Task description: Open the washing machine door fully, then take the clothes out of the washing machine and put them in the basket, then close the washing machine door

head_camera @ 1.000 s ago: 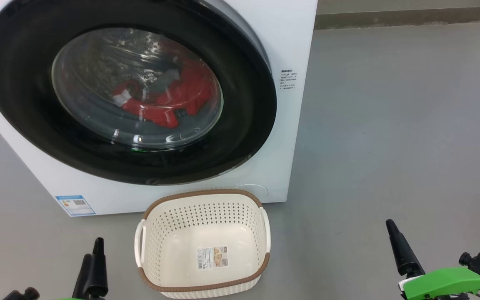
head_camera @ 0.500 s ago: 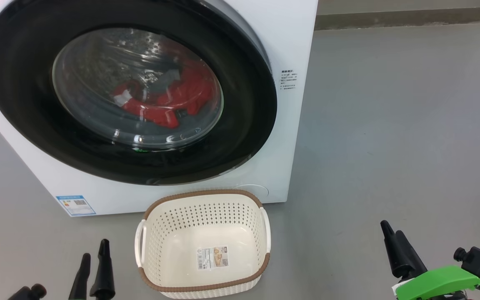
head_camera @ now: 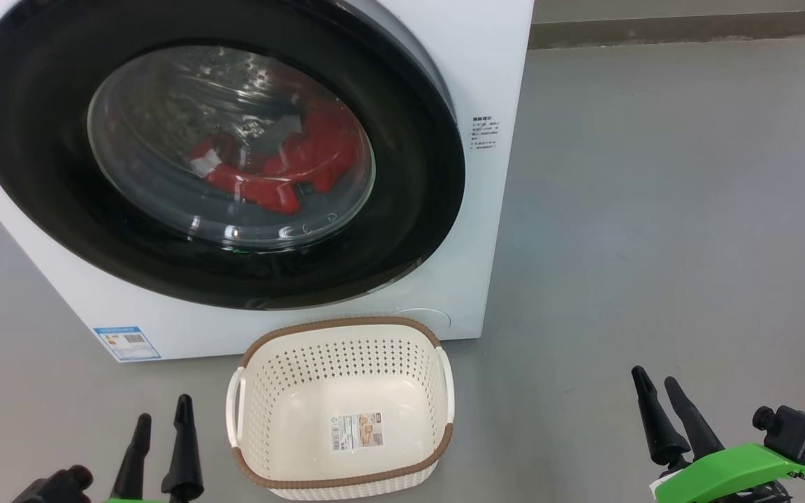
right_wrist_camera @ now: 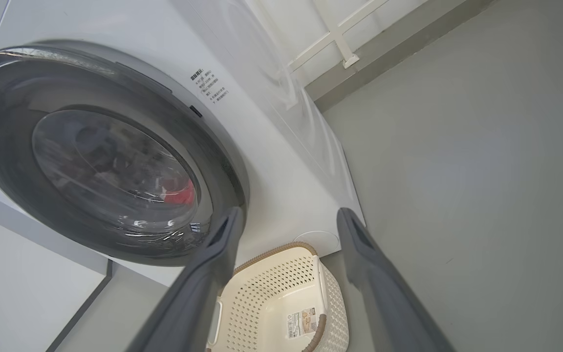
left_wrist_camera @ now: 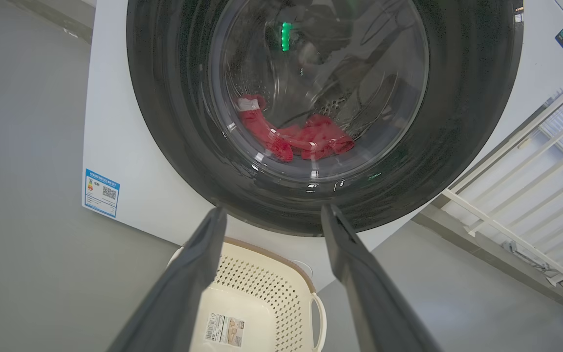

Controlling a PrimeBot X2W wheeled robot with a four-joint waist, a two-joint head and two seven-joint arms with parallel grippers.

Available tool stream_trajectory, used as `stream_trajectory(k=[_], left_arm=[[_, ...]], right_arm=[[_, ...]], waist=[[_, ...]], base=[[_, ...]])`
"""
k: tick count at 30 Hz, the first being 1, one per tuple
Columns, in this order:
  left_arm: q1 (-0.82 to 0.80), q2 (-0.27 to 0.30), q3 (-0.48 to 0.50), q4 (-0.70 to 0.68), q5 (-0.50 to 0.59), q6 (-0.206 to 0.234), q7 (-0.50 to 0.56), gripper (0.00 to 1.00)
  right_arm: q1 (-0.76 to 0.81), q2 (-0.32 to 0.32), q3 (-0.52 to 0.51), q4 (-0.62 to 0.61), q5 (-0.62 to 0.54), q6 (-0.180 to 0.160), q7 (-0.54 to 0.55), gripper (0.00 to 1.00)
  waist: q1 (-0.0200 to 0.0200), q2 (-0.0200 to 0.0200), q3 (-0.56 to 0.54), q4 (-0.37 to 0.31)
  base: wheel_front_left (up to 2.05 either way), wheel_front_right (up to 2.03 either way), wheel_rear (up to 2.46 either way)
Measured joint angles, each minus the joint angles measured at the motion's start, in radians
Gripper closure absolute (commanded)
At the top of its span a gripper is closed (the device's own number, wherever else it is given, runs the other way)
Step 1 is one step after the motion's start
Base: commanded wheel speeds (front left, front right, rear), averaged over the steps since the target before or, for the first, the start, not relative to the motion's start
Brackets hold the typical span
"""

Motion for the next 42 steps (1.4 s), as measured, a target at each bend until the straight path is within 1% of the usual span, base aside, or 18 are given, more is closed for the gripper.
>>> stream_trajectory(k=[21,24,26,31,34,42], left_arm=[[0.020,0.007,-0.031,-0.045,0.256,0.026,-0.062,0.00],[0.020,0.009,-0.037,-0.050,0.303,0.027,-0.071,0.00],[0.021,0.009,-0.040,-0.053,0.325,0.035,-0.079,0.00],[0.022,0.009,-0.045,-0.063,0.384,0.035,-0.094,0.00],[0.023,0.010,-0.048,-0.067,0.406,0.035,-0.099,0.00],[0.024,0.012,-0.053,-0.076,0.502,0.044,-0.123,0.00]], right_arm=[[0.001,-0.019,0.006,-0.030,-0.221,0.000,-0.062,0.00],[0.002,-0.022,0.009,-0.035,-0.266,0.000,-0.072,0.00],[0.008,-0.023,0.011,-0.038,-0.282,0.000,-0.080,0.00],[0.015,-0.028,0.021,-0.041,-0.337,0.000,-0.092,0.00],[0.015,-0.030,0.025,-0.044,-0.351,0.000,-0.098,0.00],[0.015,-0.035,0.024,-0.057,-0.443,0.000,-0.123,0.00]], waist=[[0.0000,0.0000,-0.003,-0.001],[0.0000,0.0000,-0.004,-0.002],[-0.0001,0.0000,-0.004,-0.002],[0.0000,0.0000,-0.006,-0.004],[0.0000,0.0000,-0.005,-0.004],[0.0000,0.0000,-0.002,-0.007]], base=[[0.00,0.00,0.00],[0.00,0.00,0.00],[0.00,0.00,0.00],[0.00,0.00,0.00],[0.00,0.00,0.00],[0.00,0.00,0.00]])
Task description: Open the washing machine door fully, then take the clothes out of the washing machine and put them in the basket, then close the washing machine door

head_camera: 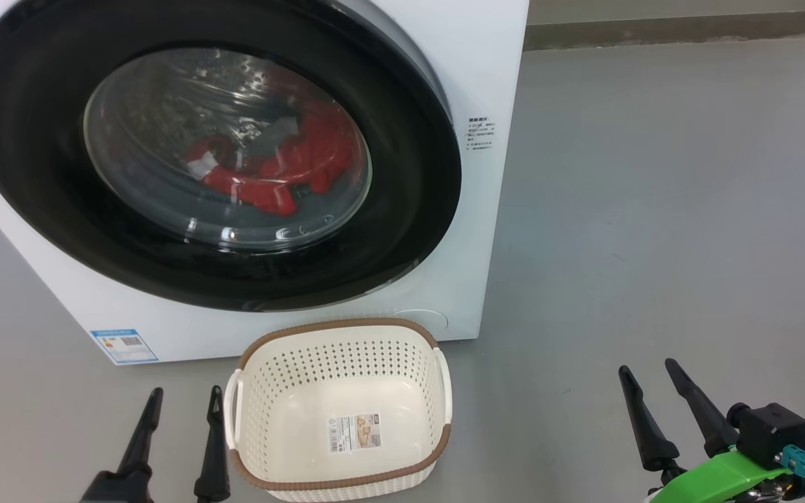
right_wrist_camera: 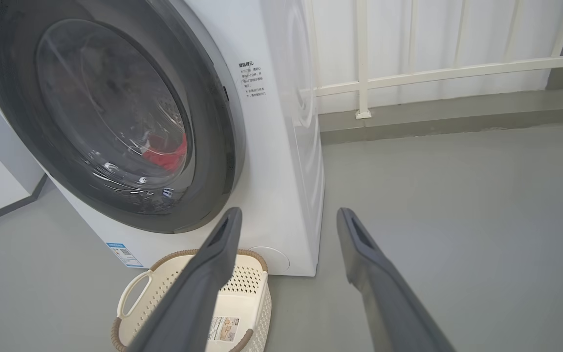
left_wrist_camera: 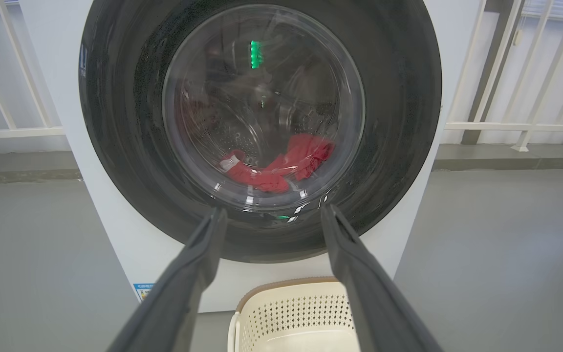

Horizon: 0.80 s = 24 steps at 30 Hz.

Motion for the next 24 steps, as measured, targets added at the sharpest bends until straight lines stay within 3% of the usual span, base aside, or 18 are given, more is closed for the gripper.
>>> stream_trajectory(k=[6,14,24], left_arm=[[0.002,0.001,-0.001,-0.001,0.049,0.005,-0.010,0.00],[0.017,0.001,0.004,0.022,-0.021,0.007,-0.010,0.00],[0.017,0.002,0.007,0.027,-0.025,0.007,-0.010,0.00]], right_arm=[[0.005,0.000,-0.014,-0.004,-0.030,0.000,-0.010,0.00],[0.021,0.002,-0.030,-0.011,-0.030,0.000,-0.010,0.00],[0.022,0.007,-0.052,-0.016,-0.030,0.000,-0.010,0.00]], waist=[[0.0000,0.0000,0.002,-0.002],[0.0000,0.0000,0.001,-0.002],[0.0000,0.0000,0.002,-0.001]], base=[[0.00,0.00,0.00],[0.00,0.00,0.00],[0.00,0.00,0.00]])
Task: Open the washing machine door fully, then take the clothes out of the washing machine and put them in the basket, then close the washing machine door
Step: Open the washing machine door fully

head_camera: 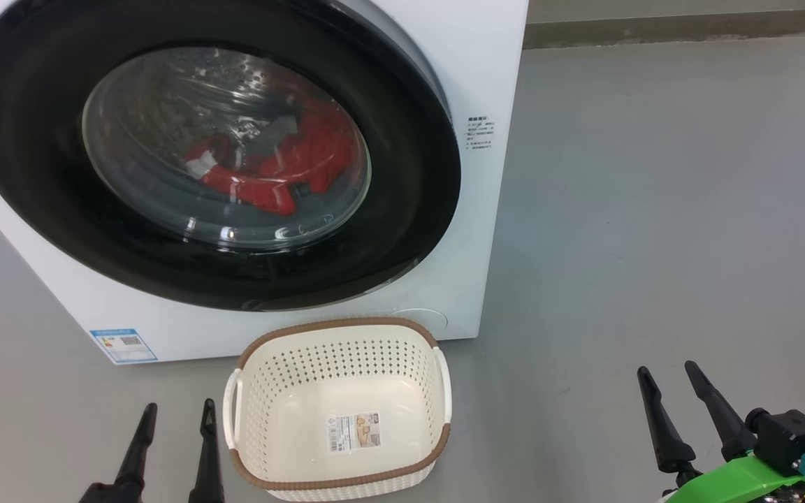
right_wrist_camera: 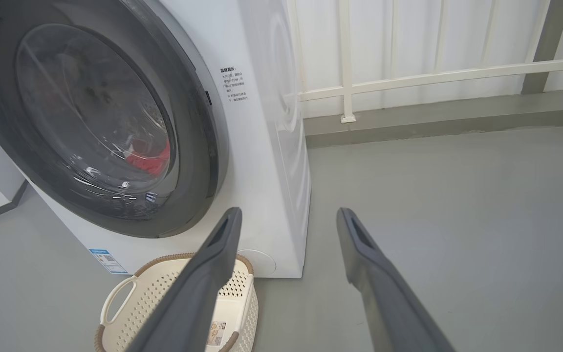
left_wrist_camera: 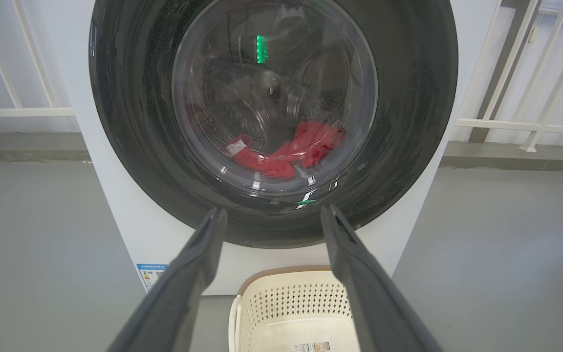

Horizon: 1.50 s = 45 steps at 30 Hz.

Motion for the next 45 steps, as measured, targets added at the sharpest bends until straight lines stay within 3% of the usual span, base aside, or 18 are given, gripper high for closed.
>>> stream_trajectory(k=[12,13,14,16,23,45], left_arm=[[0.000,0.000,-0.003,0.000,0.000,0.000,0.000,0.00],[0.000,0.000,-0.003,0.000,0.000,0.000,0.000,0.00],[0.000,0.000,-0.004,-0.001,0.000,0.000,0.000,0.00],[0.000,0.000,-0.005,-0.001,0.000,0.000,0.000,0.00],[-0.001,0.000,-0.007,-0.001,0.000,0.000,0.000,0.00],[-0.071,0.000,-0.047,-0.002,0.000,-0.008,0.000,0.00]], right_arm=[[0.000,0.004,-0.005,-0.004,0.000,0.000,0.000,0.00],[0.000,0.004,-0.005,-0.004,-0.002,0.000,0.000,0.24],[0.000,0.004,-0.005,-0.004,-0.005,0.000,0.000,0.58],[0.000,0.004,-0.004,-0.004,-0.018,0.000,0.000,1.00],[-0.032,0.011,0.010,-0.005,0.062,0.000,0.000,1.00],[-0.541,-0.058,0.112,0.109,0.349,0.000,0.000,1.00]], waist=[[0.0000,0.0000,0.002,-0.004],[0.0000,0.0000,0.003,-0.004],[0.0000,0.0000,0.003,-0.003],[0.0000,0.0000,0.005,-0.001],[0.0000,0.0000,0.016,0.004],[0.0000,0.0000,0.094,0.070]], base=[[0.00,0.00,0.00],[0.00,0.00,0.00],[0.00,0.00,0.00],[0.00,0.00,0.00],[0.00,0.00,0.00],[0.00,0.00,0.00]])
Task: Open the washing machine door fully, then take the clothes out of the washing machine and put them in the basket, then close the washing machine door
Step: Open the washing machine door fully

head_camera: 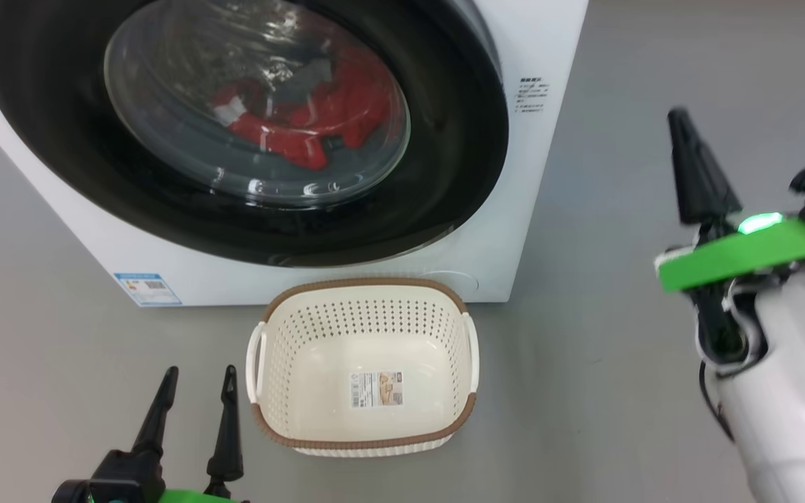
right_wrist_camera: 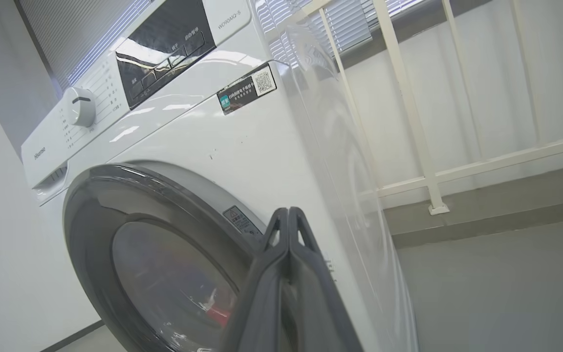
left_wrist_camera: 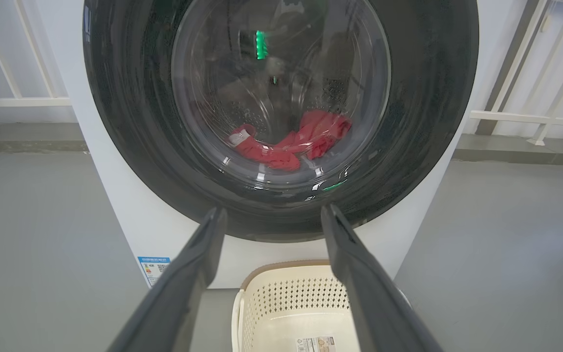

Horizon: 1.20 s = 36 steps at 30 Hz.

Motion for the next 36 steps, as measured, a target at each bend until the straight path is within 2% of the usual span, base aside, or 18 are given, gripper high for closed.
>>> stream_trajectory(k=[6,11,16,23,30,36], left_arm=[[-0.026,0.000,-0.012,-0.001,0.000,0.000,0.000,0.00],[-0.056,0.000,-0.028,-0.001,0.000,-0.001,0.000,0.00],[-0.081,0.000,-0.044,0.000,-0.003,-0.001,0.000,0.00],[-0.103,0.000,-0.067,0.001,-0.012,0.000,0.000,0.00],[-0.133,-0.001,-0.079,0.000,-0.022,0.001,0.000,0.00],[-0.139,-0.001,-0.091,-0.001,-0.031,0.001,0.000,0.00]], right_arm=[[-0.137,-0.035,0.040,0.077,0.116,0.000,-0.001,1.00],[-0.245,-0.072,0.142,0.161,0.291,0.000,0.006,1.00],[-0.327,-0.116,0.242,0.180,0.510,0.000,0.140,1.00],[-0.404,-0.178,0.270,0.211,0.787,0.000,0.392,1.00],[-0.467,-0.192,0.243,0.288,0.958,0.000,0.639,1.00],[-0.526,-0.185,0.184,0.353,1.056,0.000,0.764,1.00]], waist=[[0.0000,0.0000,0.034,0.014],[0.0000,0.0000,0.063,0.029],[0.0000,0.0000,0.092,0.051],[0.0000,0.0000,0.133,0.085],[0.0000,0.0000,0.170,0.111],[0.0000,0.0000,0.199,0.124]], base=[[0.00,0.00,0.00],[0.00,0.00,0.00],[0.00,0.00,0.00],[0.00,0.00,0.00],[0.00,0.00,0.00],[0.00,0.00,0.00]])
